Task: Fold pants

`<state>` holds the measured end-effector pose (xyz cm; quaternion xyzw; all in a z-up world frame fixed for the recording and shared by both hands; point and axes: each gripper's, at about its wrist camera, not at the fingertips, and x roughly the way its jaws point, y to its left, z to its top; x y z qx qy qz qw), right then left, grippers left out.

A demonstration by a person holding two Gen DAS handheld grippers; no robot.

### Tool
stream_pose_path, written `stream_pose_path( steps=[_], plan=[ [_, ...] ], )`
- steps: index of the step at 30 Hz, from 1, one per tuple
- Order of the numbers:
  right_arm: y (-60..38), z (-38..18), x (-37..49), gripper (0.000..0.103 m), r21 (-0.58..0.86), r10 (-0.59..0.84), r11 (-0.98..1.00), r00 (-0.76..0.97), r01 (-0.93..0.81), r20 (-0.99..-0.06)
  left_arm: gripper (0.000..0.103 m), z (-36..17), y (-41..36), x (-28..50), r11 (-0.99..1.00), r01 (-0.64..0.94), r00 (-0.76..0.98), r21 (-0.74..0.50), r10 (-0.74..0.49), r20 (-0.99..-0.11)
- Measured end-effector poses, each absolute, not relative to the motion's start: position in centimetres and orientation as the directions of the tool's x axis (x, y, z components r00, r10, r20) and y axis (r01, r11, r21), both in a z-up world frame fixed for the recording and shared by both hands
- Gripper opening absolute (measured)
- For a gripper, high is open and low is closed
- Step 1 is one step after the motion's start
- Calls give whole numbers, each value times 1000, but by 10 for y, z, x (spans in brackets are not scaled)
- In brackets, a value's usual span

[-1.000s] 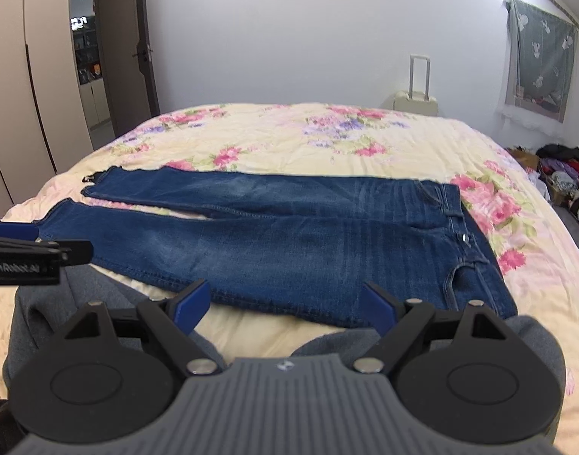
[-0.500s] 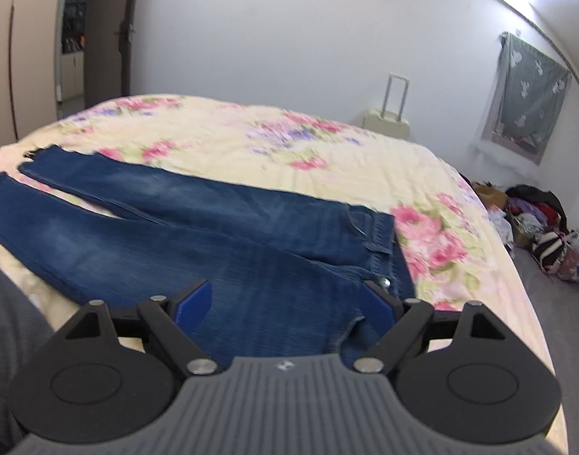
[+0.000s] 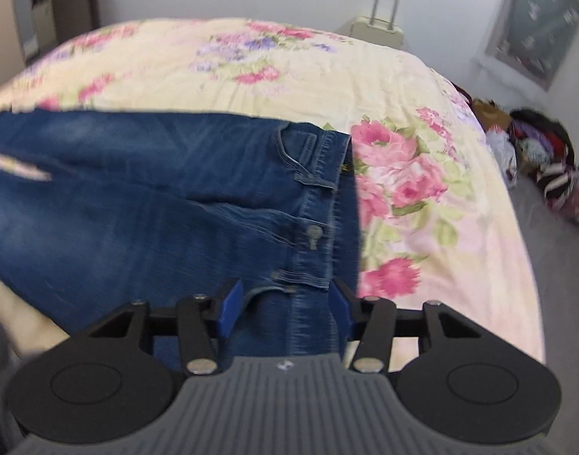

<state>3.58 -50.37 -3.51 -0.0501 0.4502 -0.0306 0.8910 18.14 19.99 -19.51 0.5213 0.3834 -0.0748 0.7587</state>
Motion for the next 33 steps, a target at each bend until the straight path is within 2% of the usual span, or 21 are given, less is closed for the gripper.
stream_pose_path(
  steps=[5,6,7,9,11,12,16,17,22,25,29,33],
  plan=[
    [-506,-44,29,47,-296,-149,939,569,-175,-809,59,-216,196,195,350,544,699,762,312,-643],
    [-501,-46,25,47,-337,-156,914,569,-227,-807,56,-217,195,198,355,543,694,761,321,-645],
    [-497,-48,21,47,-365,-156,890,570,-273,-807,52,-218,194,200,364,541,689,758,325,-648],
    [-489,-53,11,47,-405,-143,835,564,-372,-814,25,-216,191,201,386,527,687,757,331,-647],
    [-480,-59,-2,47,-439,-135,766,550,-470,-824,10,-208,188,201,441,474,697,762,342,-631],
    [-479,-63,-6,46,-445,-132,737,538,-508,-832,9,-202,187,202,486,435,700,758,346,-625],
    [-481,-81,-18,26,-419,-103,648,472,-636,-876,7,-169,184,212,652,270,701,708,371,-609],
    [-484,-84,-16,25,-394,-86,640,447,-660,-890,6,-162,181,214,674,240,698,699,381,-607],
    [-493,-93,11,23,-175,43,599,250,-781,-967,6,-139,169,228,719,147,664,679,437,-607],
    [-491,-107,28,21,-82,72,541,144,-837,-987,5,-133,163,232,723,115,647,681,466,-604],
    [-482,-126,43,21,-32,63,450,67,-892,-996,5,-132,159,234,722,90,619,685,499,-607],
    [-477,-142,47,20,-37,50,389,62,-921,-997,5,-135,157,238,716,83,593,693,523,-613]
  ],
)
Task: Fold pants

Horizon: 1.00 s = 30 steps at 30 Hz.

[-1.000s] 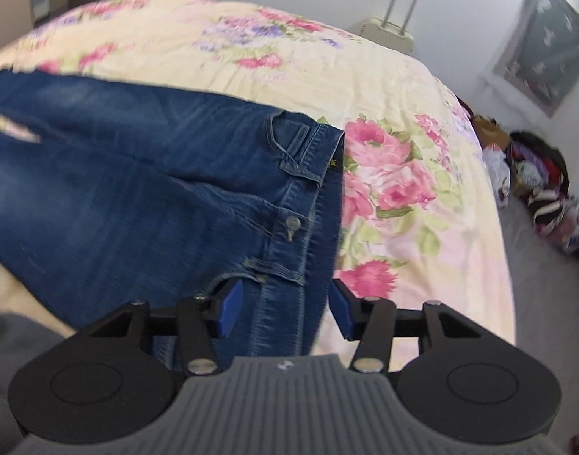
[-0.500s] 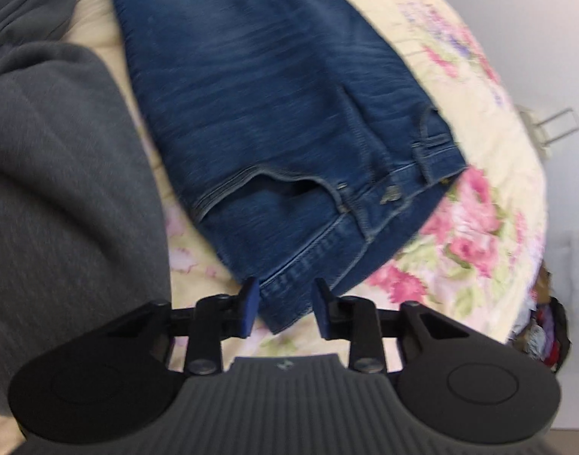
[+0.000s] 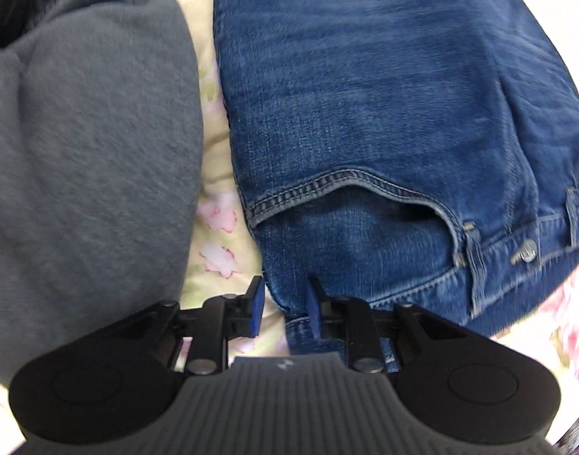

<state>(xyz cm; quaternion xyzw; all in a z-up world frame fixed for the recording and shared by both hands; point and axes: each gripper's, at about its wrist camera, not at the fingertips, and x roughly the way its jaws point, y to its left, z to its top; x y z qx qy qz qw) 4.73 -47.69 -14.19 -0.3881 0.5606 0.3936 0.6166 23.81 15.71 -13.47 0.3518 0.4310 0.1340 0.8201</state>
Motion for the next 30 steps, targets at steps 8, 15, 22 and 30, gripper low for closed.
stream_pose_path(
  steps=[8,15,22,30],
  plan=[
    [-464,-162,48,20,-48,18,331,57,-942,-998,5,-134,155,248,715,67,572,696,544,-614],
    [-429,-152,48,27,-41,-68,266,23,-963,-997,5,-132,155,248,718,66,574,693,541,-615],
    [-405,-126,50,58,-12,66,376,39,-927,-997,5,-129,161,252,749,30,580,662,526,-622],
    [-419,-140,81,58,67,85,527,-25,-847,-996,5,-105,160,262,805,-35,600,592,491,-632]
  ],
)
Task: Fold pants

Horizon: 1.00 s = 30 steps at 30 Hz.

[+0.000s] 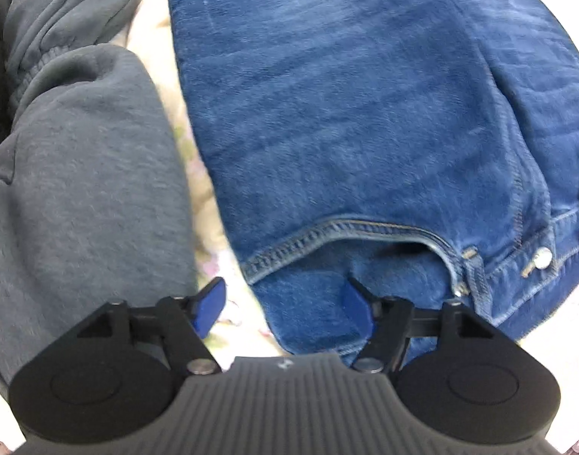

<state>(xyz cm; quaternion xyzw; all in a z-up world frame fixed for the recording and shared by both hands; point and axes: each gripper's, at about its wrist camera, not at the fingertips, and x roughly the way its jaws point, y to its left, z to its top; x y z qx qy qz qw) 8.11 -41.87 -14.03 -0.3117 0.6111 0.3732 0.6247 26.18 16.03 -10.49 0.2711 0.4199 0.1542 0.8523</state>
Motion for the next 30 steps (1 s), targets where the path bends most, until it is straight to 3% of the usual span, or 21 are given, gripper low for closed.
stream_pose_path(
  steps=[1,5,8,12,17,23,28,30],
  plan=[
    [-421,-138,80,54,36,72,531,2,-847,-997,5,-104,160,263,807,-34,602,590,488,-633],
    [-432,-130,56,53,-104,-10,503,114,-858,-993,4,-104,158,268,801,-27,604,597,489,-629],
    [-446,-125,29,53,-242,-64,355,235,-903,-970,4,-109,155,271,793,-32,589,609,507,-630],
    [-448,-123,-17,48,-380,52,186,395,-906,-917,4,-111,151,272,779,-44,575,625,532,-622],
    [-468,-143,-45,40,-374,120,3,372,-927,-920,4,-108,146,273,770,-75,548,634,563,-619],
    [-480,-193,-60,41,-544,202,-70,522,-836,-829,4,-110,142,269,749,-88,512,657,600,-615],
    [-509,-219,-85,39,-721,271,-164,672,-673,-689,4,-110,139,268,737,-96,493,669,619,-611],
    [-516,-228,-93,30,-778,278,-160,728,-608,-626,4,-110,138,267,734,-97,489,672,624,-610]
  ],
)
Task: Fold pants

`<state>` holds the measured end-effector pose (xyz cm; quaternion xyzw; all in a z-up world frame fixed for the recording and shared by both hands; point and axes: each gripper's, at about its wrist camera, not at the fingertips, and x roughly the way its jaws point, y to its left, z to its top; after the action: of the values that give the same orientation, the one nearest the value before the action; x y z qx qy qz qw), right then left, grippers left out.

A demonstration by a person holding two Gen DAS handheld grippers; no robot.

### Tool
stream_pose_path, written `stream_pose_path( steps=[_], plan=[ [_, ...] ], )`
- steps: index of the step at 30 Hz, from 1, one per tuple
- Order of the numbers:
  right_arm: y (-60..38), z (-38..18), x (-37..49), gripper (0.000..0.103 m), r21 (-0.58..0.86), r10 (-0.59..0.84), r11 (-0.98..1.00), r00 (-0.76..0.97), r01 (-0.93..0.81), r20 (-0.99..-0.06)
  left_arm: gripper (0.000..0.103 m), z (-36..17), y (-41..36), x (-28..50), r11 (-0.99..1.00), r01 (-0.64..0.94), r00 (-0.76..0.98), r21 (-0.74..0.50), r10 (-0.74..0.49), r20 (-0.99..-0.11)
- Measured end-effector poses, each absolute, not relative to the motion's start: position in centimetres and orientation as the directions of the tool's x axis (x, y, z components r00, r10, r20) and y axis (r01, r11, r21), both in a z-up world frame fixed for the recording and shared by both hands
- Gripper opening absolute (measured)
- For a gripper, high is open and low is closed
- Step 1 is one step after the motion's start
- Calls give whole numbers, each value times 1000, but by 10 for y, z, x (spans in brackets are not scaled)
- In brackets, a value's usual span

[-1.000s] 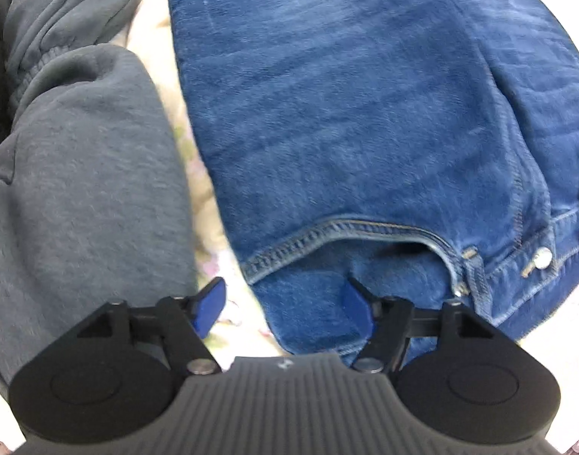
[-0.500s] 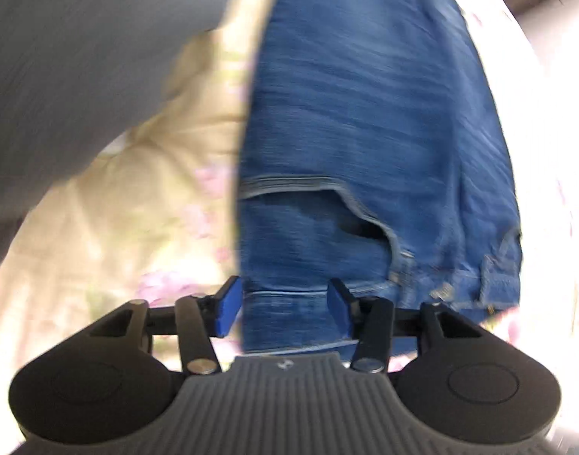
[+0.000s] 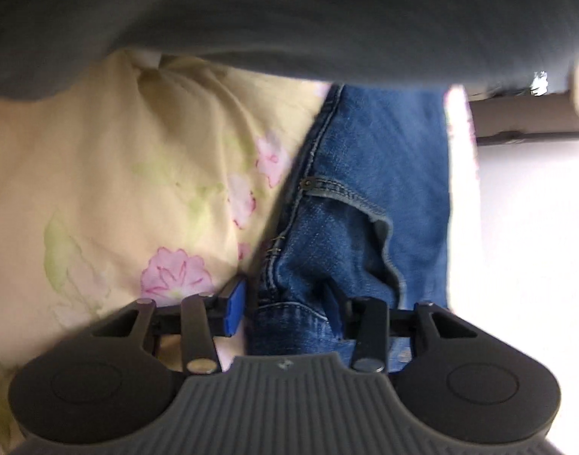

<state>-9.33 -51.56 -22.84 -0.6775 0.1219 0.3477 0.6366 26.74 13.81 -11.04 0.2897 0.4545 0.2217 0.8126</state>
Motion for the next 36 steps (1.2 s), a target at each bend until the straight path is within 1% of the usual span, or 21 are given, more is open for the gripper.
stream_pose_path(
  steps=[2,4,8,12,15,18,22,25,29,31,36],
  plan=[
    [-517,-227,-98,29,-797,276,-126,751,-590,-600,4,-109,137,266,733,-99,488,673,625,-609],
    [-517,-222,-103,25,-793,263,-92,754,-602,-602,4,-108,137,265,734,-102,490,671,624,-609],
    [-508,-205,-99,20,-776,237,-53,747,-628,-621,4,-104,138,262,740,-109,499,664,618,-607],
    [-495,-168,-75,18,-732,206,56,725,-679,-657,4,-102,141,261,756,-131,511,642,606,-609],
    [-486,-138,-65,17,-721,170,150,737,-676,-655,4,-101,146,260,773,-151,523,616,592,-614],
    [-485,-109,-48,15,-698,121,291,749,-654,-651,4,-95,154,258,797,-182,540,576,571,-619],
    [-487,-65,-25,14,-612,77,580,784,-538,-615,4,-83,167,260,833,-222,559,506,534,-635],
    [-498,-44,-13,14,-527,54,726,801,-442,-597,4,-69,175,270,854,-241,580,462,508,-637],
    [-513,-20,15,13,-461,23,810,805,-362,-593,4,-46,176,297,867,-256,610,427,488,-625],
    [-522,-11,39,13,-411,15,850,795,-330,-607,4,-39,174,317,869,-252,613,426,484,-624],
    [-535,-1,130,13,-363,-19,889,770,-278,-638,4,-35,163,376,857,-230,603,462,498,-623]
  ],
)
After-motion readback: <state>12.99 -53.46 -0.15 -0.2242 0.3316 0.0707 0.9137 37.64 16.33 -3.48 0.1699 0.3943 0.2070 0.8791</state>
